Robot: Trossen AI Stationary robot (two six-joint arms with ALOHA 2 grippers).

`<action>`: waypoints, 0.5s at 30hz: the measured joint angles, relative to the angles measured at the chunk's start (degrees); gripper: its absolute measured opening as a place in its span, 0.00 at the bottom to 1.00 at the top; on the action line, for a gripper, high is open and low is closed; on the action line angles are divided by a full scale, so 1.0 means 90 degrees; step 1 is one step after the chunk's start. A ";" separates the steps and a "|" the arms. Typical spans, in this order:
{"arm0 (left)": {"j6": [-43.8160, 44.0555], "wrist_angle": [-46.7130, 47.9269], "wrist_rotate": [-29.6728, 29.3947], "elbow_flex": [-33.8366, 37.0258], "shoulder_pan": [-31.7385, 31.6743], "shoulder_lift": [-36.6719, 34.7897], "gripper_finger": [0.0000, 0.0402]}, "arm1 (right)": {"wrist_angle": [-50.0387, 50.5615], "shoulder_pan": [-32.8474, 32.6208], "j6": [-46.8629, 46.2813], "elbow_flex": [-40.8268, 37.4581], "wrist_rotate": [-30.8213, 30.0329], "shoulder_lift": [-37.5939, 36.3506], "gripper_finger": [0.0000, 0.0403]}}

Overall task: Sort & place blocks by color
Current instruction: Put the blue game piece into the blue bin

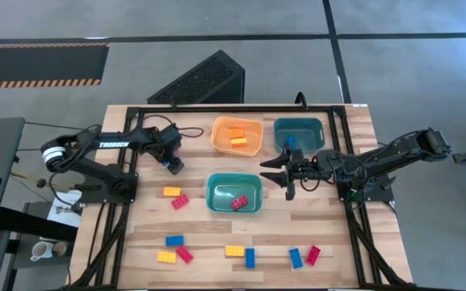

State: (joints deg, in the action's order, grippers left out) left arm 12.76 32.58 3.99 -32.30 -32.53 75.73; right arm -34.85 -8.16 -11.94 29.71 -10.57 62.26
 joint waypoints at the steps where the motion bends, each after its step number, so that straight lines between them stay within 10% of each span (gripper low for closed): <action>1: 0.0003 0.0044 -0.0021 0.0005 0.0036 -0.0052 0.67 | -0.0002 0.0002 0.0002 0.0000 0.0000 0.0000 0.43; 8: 0.0174 0.0489 -0.0324 0.0006 0.0042 -0.0166 0.60 | -0.0005 0.0005 0.0005 0.0000 0.0000 0.0000 0.43; 15: 0.0149 0.0412 -0.0638 0.0006 0.0084 -0.0166 0.24 | -0.0038 0.0005 0.0000 0.0000 0.0000 0.0000 0.43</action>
State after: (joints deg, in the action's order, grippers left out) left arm 14.10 36.29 -1.76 -32.25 -31.77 74.24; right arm -35.19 -8.12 -11.94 29.71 -10.57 62.26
